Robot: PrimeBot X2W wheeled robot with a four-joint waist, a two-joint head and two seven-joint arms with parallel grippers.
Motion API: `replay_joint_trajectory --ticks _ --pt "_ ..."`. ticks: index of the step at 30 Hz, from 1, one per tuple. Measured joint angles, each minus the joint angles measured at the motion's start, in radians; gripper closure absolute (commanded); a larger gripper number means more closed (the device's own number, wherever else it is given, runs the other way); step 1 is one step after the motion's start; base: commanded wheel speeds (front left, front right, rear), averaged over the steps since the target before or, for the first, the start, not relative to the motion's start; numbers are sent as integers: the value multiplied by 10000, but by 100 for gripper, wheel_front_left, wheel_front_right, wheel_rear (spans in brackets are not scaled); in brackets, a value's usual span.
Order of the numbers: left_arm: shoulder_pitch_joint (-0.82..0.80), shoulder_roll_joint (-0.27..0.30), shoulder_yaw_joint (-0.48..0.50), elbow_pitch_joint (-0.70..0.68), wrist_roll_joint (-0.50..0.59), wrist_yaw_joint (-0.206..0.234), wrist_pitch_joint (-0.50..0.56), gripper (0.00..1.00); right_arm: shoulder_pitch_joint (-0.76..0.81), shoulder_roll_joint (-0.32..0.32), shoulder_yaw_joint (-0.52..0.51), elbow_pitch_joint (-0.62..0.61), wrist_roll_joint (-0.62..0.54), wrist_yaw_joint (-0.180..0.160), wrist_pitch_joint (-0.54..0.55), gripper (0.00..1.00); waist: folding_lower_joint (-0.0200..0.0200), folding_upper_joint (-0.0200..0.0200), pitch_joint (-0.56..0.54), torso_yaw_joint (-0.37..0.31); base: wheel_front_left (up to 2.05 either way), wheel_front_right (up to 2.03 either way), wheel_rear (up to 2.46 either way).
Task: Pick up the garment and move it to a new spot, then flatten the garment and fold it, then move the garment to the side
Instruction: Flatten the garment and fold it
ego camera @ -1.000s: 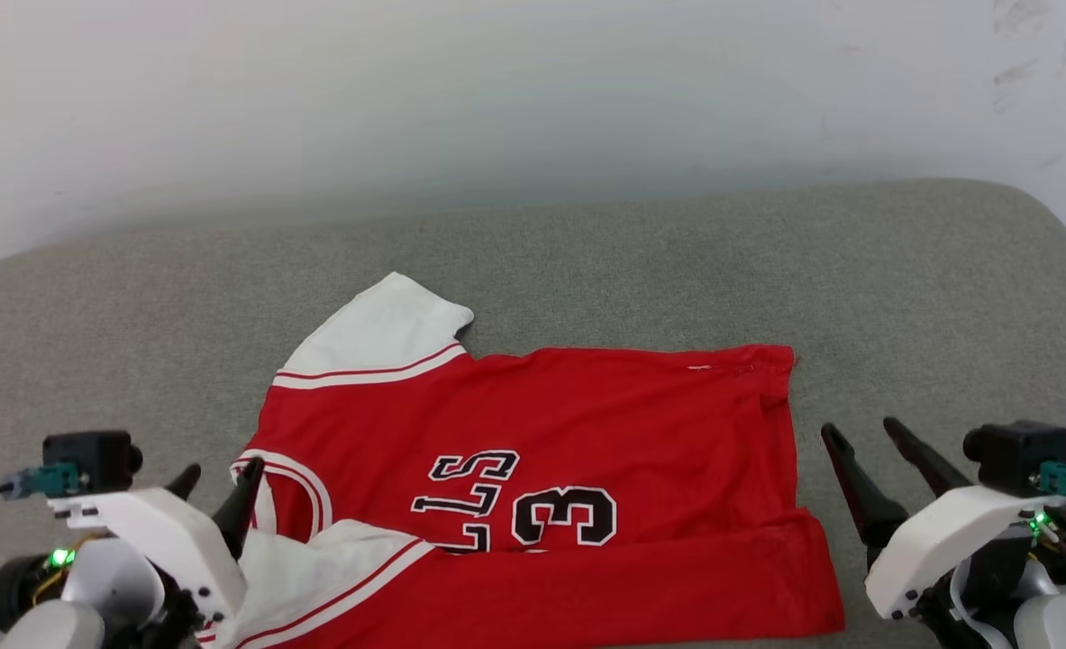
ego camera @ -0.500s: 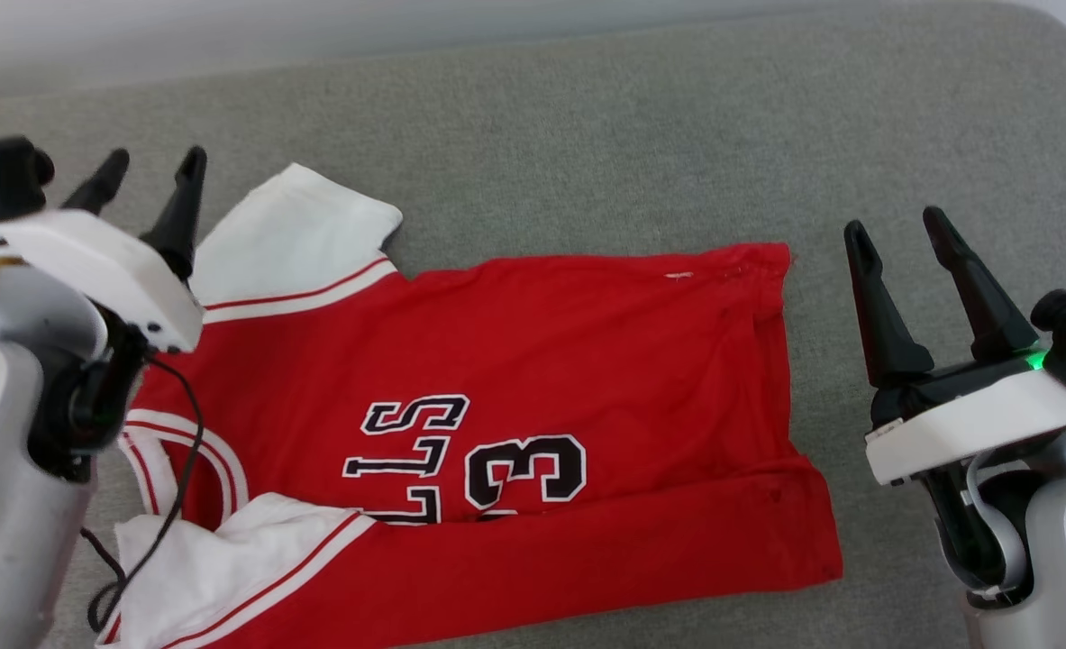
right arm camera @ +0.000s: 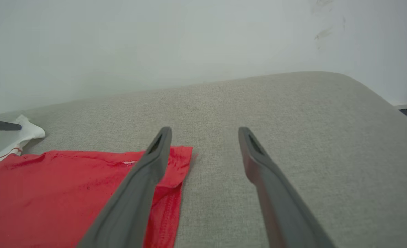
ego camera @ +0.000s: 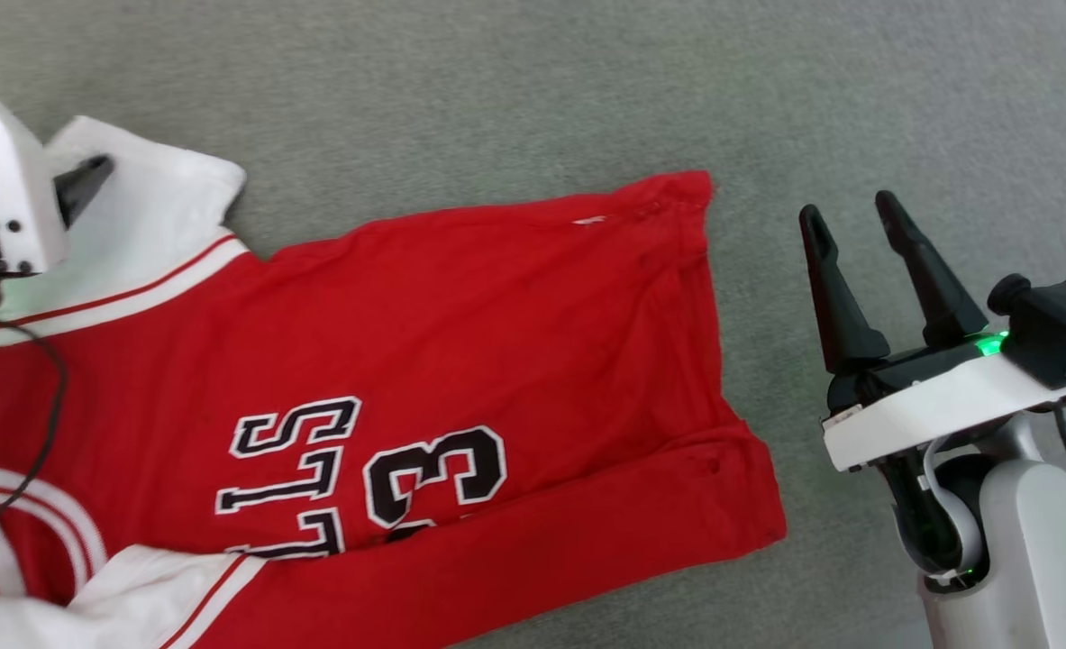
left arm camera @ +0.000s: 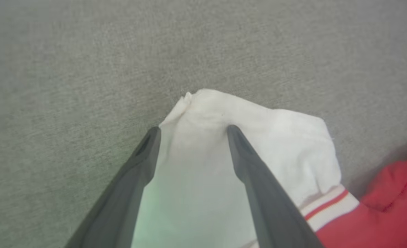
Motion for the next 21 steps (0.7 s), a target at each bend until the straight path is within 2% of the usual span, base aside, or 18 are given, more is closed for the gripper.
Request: replay_joint_trajectory --ticks 4,7,8,9,10,15,19,21 --pt "-198 399 -50 265 -134 422 1191 0 1 67 79 257 136 -2 -63 0 -1 0 224 -389 0 0 0" --pt "-310 414 -19 380 -372 702 1824 0 1 92 104 449 286 -2 -48 0 -2 0 346 -582 0 0 0" --pt "-326 410 -15 376 -422 786 1919 41 -4 92 105 479 359 0 -48 0 -2 0 377 -615 0 0 0" --pt "-326 410 -15 376 -422 786 1919 68 -4 92 105 479 359 0 -48 0 -2 0 377 -615 0 0 0" --pt "-319 341 -4 364 -479 909 1975 100 -32 58 180 606 564 0 178 0 -2 0 409 -636 0 0 0" --pt "-224 -40 -23 430 -577 892 1601 100 -432 -430 169 988 1446 0 1003 0 -2 0 322 -475 0 0 0" --pt "-284 -385 -203 472 -347 721 1064 100 -1061 -1003 65 1569 2355 0 2416 0 -2 0 193 -151 0 0 0" --pt "-338 -663 -322 433 -261 606 757 100 -1440 -1540 134 1929 2663 -2 3430 0 -2 0 124 86 0 0 0"
